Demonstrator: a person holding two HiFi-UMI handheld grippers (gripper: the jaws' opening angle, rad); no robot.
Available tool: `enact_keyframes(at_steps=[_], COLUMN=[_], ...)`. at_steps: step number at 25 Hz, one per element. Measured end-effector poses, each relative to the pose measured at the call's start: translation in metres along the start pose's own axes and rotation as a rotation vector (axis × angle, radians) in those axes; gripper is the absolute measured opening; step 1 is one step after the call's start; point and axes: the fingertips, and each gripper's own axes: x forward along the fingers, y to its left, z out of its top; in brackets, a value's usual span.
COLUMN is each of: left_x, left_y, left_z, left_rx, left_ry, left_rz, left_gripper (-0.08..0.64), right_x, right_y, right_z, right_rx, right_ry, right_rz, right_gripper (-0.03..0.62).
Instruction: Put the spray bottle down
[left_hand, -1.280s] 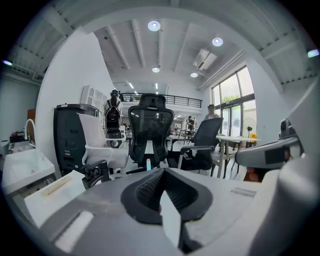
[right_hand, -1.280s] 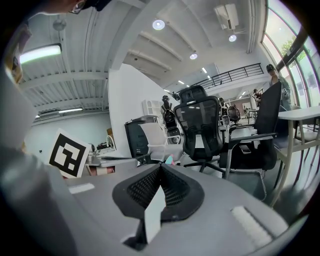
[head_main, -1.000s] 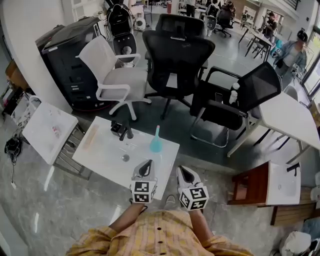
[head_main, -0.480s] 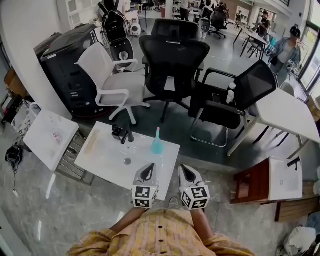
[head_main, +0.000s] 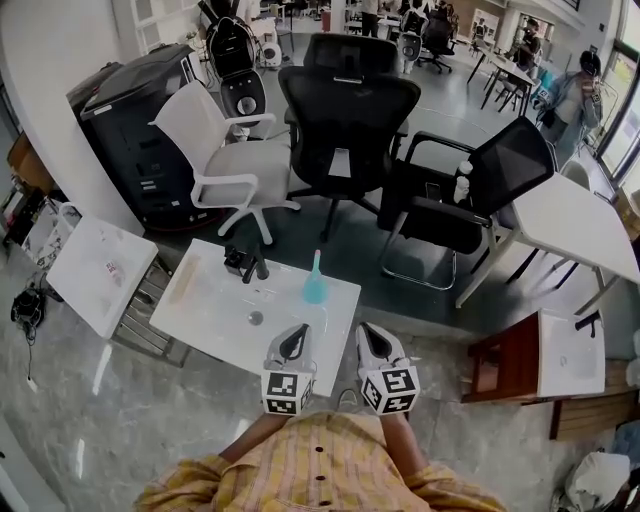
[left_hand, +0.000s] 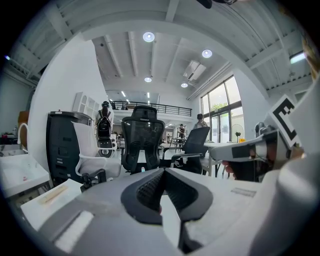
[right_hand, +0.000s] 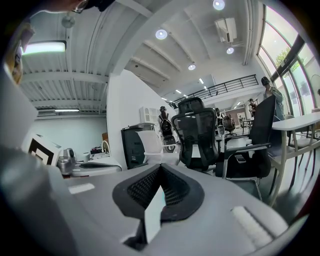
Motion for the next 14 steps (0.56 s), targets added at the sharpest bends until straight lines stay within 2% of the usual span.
enact_keyframes(at_steps=[14], left_x=[0.0033], left_y=[-0.0089], left_z=[0.0020], left_rx=[0.003], left_ry=[-0.013], left_rz=[-0.026], left_gripper=[-0.002], right_x=[-0.0044], right_y=[-0.0059], right_z=[0.0002], right_rx=[-0.008], right_ry=[-0.007], right_rz=[-0.017], right_gripper=[0.000])
